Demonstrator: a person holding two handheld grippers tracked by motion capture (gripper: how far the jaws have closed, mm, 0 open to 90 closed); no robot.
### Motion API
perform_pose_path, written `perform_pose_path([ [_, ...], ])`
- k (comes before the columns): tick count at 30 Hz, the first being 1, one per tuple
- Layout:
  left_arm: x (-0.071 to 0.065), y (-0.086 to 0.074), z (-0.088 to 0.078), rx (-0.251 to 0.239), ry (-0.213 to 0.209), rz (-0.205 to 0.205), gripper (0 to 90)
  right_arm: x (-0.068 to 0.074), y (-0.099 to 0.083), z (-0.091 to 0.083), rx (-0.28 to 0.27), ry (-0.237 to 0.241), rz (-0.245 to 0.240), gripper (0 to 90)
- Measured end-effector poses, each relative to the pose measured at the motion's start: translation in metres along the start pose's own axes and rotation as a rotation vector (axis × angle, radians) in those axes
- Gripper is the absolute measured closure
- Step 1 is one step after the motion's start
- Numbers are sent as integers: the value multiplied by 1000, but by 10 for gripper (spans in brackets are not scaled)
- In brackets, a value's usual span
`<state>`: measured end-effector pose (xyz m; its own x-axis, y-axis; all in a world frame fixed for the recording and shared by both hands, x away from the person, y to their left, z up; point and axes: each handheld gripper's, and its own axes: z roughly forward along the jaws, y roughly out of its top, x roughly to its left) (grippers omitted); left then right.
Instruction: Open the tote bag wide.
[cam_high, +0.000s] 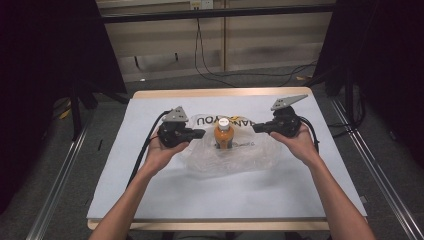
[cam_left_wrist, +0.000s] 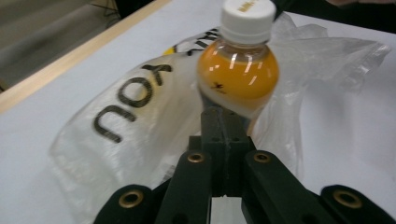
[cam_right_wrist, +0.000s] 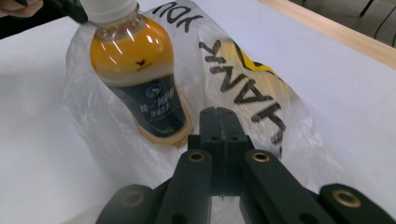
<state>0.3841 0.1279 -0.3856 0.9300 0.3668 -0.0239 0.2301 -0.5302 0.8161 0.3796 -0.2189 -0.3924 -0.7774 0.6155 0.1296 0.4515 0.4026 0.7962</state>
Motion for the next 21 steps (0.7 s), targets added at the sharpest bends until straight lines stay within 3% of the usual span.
perform_pose_path([
  [2, -2, 0, 6, 10, -7, -10, 900, 1, 7, 8, 28, 17, -12, 900],
  [3, -3, -1, 11, 42, -24, -15, 900, 1, 7, 8, 28, 17, -12, 900],
  [4, -7, -4, 24, 108, -30, -7, 900, 3, 10, 21, 67, 38, -23, 900],
  [6, -6, -8, 34, 170, -46, 8, 900, 4, 9, 36, 120, 55, -31, 900],
  [7, -6, -8, 34, 170, -46, 8, 900, 5, 8, 43, 153, 58, -26, 900],
  [8, -5, -12, 45, 171, -51, -27, 900, 4, 6, 50, 185, 64, -27, 900],
  [10, -3, -17, 57, 193, -55, -55, 900, 4, 4, 62, 239, 76, -21, 900],
  [11, -1, -20, 62, 228, -61, -60, 900, 3, 4, 68, 263, 78, -21, 900],
  [13, -1, -24, 67, 244, -43, -56, 900, 3, 5, 73, 282, 78, -24, 900],
  [15, 2, -37, 75, 254, -52, -87, 900, 2, 9, 87, 315, 88, -20, 900],
  [21, -7, -44, 80, 299, -78, -47, 900, -4, 15, 122, 390, 104, -31, 900],
])
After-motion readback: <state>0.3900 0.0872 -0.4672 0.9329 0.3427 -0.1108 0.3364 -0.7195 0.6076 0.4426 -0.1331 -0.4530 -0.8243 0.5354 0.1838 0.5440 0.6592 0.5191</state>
